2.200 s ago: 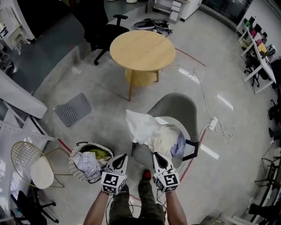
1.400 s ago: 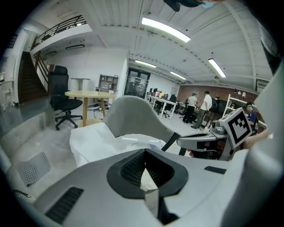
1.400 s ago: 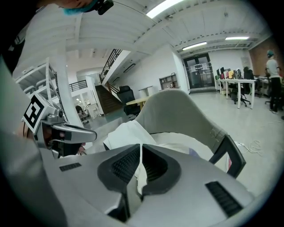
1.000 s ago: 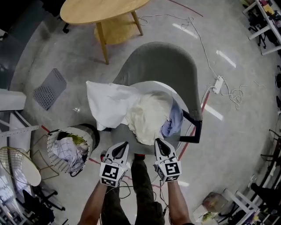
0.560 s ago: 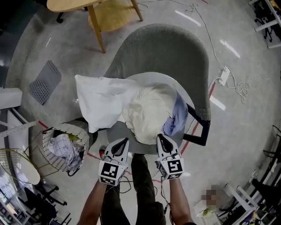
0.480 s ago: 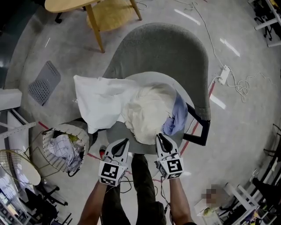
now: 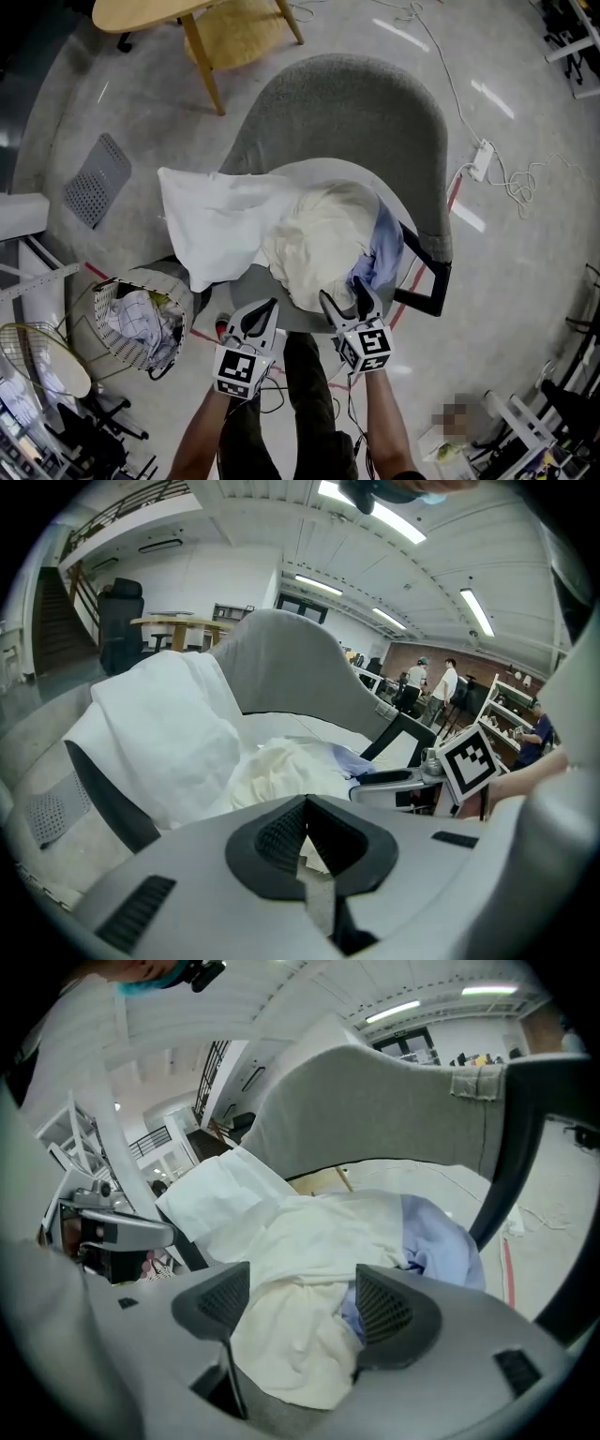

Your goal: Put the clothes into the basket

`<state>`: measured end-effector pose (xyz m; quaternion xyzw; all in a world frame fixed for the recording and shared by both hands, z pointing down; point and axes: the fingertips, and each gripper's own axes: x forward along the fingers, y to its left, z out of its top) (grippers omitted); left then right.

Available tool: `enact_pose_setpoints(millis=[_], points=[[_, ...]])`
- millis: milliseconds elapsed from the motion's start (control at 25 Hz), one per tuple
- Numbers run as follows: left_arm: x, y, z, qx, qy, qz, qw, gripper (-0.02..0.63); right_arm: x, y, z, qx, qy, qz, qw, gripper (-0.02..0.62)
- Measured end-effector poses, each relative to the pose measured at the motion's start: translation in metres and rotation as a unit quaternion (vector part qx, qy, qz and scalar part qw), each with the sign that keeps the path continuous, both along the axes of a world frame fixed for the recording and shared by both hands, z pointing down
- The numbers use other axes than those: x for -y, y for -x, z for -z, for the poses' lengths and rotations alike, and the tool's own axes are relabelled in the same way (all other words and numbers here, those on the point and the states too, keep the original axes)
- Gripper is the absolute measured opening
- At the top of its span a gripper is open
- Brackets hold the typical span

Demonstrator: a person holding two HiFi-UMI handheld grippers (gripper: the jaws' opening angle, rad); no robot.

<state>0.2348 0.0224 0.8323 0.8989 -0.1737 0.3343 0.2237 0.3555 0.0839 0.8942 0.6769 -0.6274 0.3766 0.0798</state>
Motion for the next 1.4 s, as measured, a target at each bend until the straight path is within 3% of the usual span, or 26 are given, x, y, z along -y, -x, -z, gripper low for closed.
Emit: enact_pose_setpoints(millis=[680, 1040, 1400], points=[[0.004, 0.009, -0.009, 0.012, 0.015, 0.006, 0.9998, 0.006, 0.009, 0.001, -0.049, 0.016, 0.085, 0.015, 0.996, 0.359], [-0.006, 0.019, -0.015, 0.014, 0.011, 0.014, 0.9997, 0.006, 0.006, 0.003, -0.044, 0.014, 0.085, 0.036, 0.996, 0.137], [-0.004, 0.023, 0.010, -0.002, -0.009, 0.018, 0.9998, 0.006, 0.016, 0.001, 0.005, 0.007, 0.024, 0.016, 1.000, 0.112]])
